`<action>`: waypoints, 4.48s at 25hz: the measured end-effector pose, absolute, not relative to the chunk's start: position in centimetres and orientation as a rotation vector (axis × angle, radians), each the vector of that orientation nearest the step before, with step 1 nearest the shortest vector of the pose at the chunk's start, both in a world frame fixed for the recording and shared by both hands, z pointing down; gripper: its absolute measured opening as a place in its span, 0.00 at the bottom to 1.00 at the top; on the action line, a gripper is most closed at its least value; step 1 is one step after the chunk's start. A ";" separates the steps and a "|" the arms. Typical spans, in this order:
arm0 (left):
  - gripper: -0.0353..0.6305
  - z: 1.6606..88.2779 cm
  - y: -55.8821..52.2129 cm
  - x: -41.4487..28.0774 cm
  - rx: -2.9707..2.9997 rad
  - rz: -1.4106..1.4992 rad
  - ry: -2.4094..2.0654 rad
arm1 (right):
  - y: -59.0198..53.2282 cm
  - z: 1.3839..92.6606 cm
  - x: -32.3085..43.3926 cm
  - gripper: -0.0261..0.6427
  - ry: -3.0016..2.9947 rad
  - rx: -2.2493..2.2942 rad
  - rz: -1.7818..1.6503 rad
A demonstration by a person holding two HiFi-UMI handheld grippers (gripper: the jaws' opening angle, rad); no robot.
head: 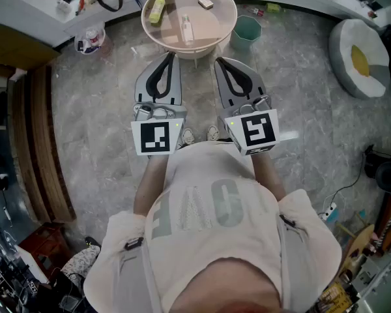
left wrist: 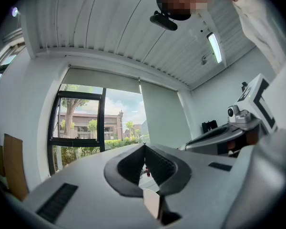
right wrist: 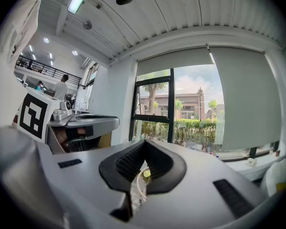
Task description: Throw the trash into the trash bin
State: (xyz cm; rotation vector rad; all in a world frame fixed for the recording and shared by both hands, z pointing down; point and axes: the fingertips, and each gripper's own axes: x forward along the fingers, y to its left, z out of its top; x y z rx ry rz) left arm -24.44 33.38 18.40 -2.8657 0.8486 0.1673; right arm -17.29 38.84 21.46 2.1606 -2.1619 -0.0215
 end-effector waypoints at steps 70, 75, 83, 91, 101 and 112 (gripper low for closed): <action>0.07 23.2 -9.6 -10.7 -2.932 0.129 0.961 | 4.2 27.9 3.4 0.06 -1.883 2.435 0.546; 0.07 24.6 -11.2 -8.2 -2.948 0.109 0.924 | 2.3 28.7 5.5 0.06 -1.890 2.474 0.598; 0.07 25.4 -12.0 -5.6 -2.916 -0.015 1.042 | -1.6 29.4 9.4 0.06 -2.048 2.383 0.703; 0.07 26.5 -14.5 -5.7 -2.817 -0.084 1.275 | -7.9 34.7 11.9 0.43 -2.260 2.059 1.049; 0.07 39.2 -15.3 -9.2 -2.909 -0.302 1.412 | -9.6 63.4 5.6 0.50 -1.800 1.676 1.637; 0.07 48.7 -13.2 -15.1 -2.930 -0.570 1.520 | -6.5 81.3 2.3 0.50 -1.410 1.424 1.768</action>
